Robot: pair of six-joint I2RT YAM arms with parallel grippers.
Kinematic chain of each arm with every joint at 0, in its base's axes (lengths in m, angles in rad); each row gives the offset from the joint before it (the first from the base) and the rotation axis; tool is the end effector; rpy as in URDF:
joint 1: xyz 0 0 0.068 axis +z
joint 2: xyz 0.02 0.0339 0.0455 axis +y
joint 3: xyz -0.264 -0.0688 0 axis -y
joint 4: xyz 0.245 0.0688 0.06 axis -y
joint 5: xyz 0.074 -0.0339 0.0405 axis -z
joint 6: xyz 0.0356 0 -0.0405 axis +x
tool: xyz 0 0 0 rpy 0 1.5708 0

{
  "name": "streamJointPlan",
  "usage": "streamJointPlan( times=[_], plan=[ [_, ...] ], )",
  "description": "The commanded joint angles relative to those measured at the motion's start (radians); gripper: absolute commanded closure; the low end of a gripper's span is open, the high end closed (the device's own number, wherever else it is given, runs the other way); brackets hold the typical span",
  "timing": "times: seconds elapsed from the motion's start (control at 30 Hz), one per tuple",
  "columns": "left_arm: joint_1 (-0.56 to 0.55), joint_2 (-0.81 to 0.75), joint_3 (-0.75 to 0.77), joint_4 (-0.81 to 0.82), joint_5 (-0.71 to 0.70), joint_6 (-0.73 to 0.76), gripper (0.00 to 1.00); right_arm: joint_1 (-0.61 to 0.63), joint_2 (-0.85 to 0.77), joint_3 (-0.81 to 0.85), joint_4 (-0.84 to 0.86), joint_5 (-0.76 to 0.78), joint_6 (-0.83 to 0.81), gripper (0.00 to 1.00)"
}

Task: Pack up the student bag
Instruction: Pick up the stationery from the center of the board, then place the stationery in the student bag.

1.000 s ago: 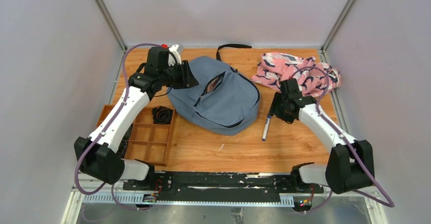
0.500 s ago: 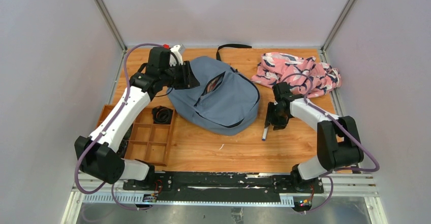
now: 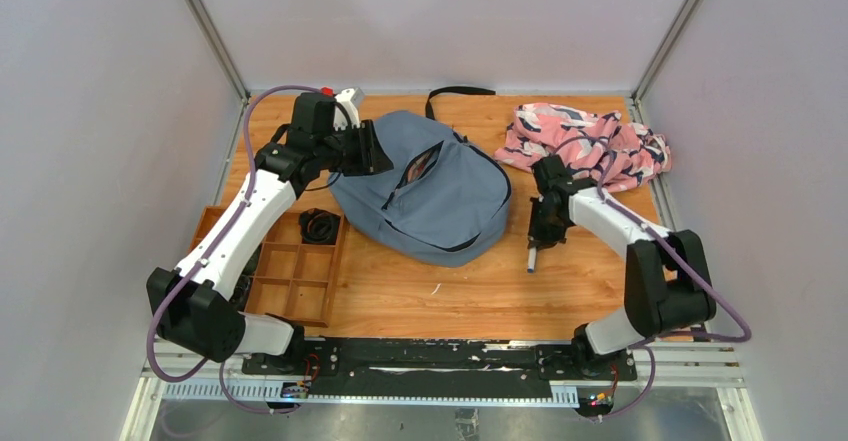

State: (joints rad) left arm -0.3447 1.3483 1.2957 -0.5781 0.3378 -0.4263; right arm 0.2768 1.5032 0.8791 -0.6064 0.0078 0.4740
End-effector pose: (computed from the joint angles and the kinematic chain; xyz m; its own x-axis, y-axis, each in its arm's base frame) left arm 0.2750 -0.1113 0.3546 -0.7413 -0.1483 -0.6545 0.2901 0.8086 -0.5119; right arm 0.2623 0.0742 0.1791 -0.9304 0.2102 -0.3003 0.1730 0.9741 0.1458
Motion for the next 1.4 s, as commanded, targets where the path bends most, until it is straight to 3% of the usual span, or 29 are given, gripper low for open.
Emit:
streamJointPlan(
  times=[0.0, 0.13, 0.33, 0.6, 0.8, 1.0, 1.37],
  plan=[
    [-0.008, -0.019, 0.015, 0.021, 0.019, 0.013, 0.56, 0.014, -0.134, 0.149, -0.085, -0.009, -0.016, 1.00],
    [-0.008, -0.010, 0.022, 0.017, 0.018, 0.014, 0.56, 0.032, -0.138, 0.278, -0.032, -0.212, -0.025, 1.00],
    [-0.008, -0.016, 0.038, 0.000, 0.004, 0.012, 0.56, 0.132, 0.101, 0.537, -0.014, -0.522, 0.012, 1.00],
    [-0.008, -0.037, 0.039, -0.029, -0.022, 0.023, 0.56, 0.206, 0.308, 0.677, 0.109, -0.726, 0.202, 1.00],
    [-0.008, -0.063, 0.052, -0.059, -0.037, 0.031, 0.56, 0.203, 0.365, 0.671, 0.151, -0.764, 0.279, 1.00],
    [-0.008, -0.082, 0.022, -0.069, -0.063, 0.050, 0.56, 0.200, 0.436, 0.666, 0.287, -0.817, 0.480, 1.00],
    [-0.007, -0.120, 0.018, -0.101, -0.102, 0.076, 0.56, 0.192, 0.497, 0.667, 0.461, -0.696, 0.715, 1.00]
  ],
)
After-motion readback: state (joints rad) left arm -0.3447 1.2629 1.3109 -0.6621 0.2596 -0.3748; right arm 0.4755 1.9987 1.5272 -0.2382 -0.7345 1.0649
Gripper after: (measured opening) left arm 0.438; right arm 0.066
